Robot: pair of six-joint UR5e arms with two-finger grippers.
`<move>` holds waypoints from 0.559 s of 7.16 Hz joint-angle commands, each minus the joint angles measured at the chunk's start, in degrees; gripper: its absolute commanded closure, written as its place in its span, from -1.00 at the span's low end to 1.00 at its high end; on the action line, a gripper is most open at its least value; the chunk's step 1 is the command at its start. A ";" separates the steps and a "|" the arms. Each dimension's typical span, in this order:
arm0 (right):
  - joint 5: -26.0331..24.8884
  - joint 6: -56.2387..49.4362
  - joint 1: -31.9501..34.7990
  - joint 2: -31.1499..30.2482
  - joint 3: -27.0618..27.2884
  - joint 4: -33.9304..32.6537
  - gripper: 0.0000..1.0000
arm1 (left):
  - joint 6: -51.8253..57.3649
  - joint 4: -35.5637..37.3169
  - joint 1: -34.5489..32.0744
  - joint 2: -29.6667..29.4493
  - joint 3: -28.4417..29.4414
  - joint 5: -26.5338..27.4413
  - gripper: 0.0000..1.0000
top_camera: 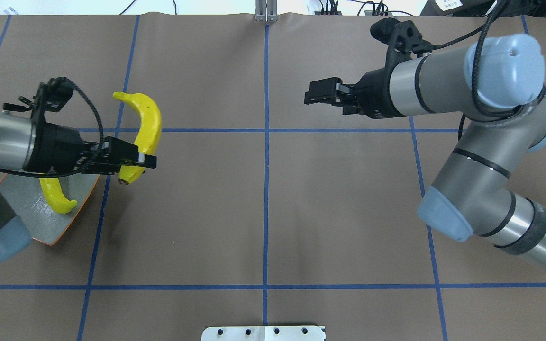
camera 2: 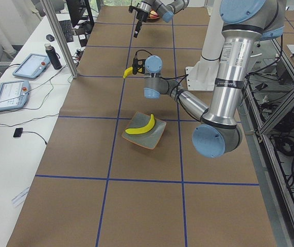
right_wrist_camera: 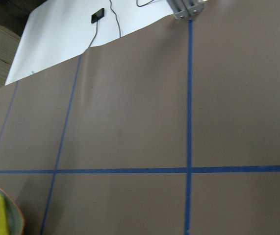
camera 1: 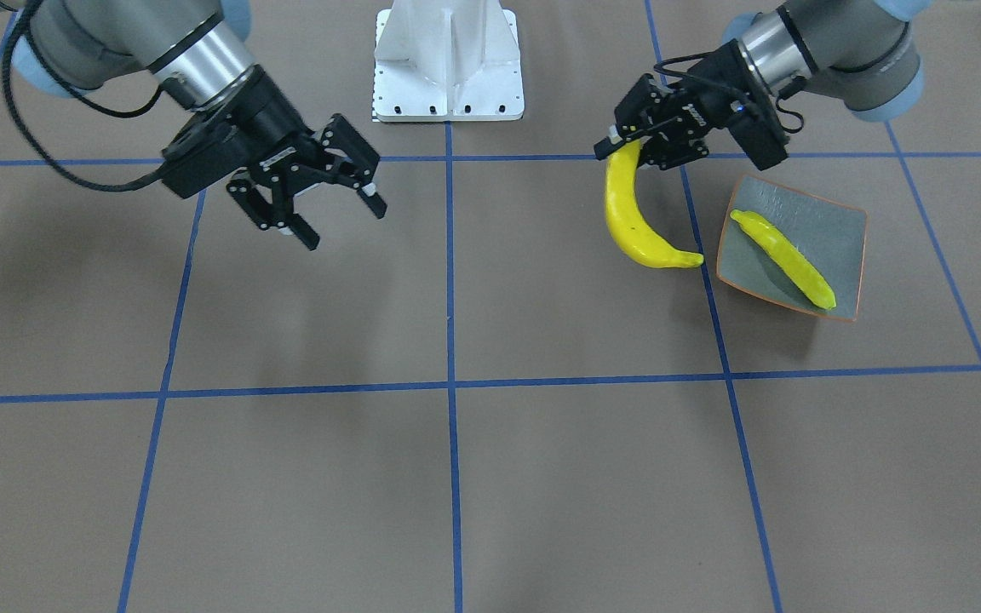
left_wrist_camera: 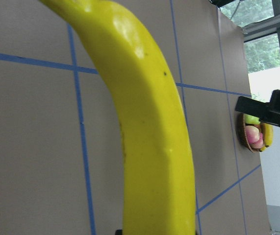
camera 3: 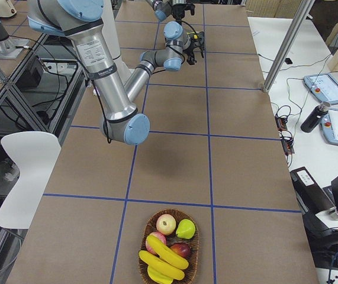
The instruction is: Transfer all bananas from basket to plate
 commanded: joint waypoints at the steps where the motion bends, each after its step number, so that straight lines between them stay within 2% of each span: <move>1: 3.70 -9.56 5.05 -5.27 -0.35 -3.66 -1.00 | 0.35 0.10 -6.29 11.64 -0.61 -0.35 1.00; 4: 4.14 -17.67 7.42 -9.85 -1.06 -3.75 -1.00 | 2.88 0.10 -7.38 24.22 -0.61 -0.10 1.00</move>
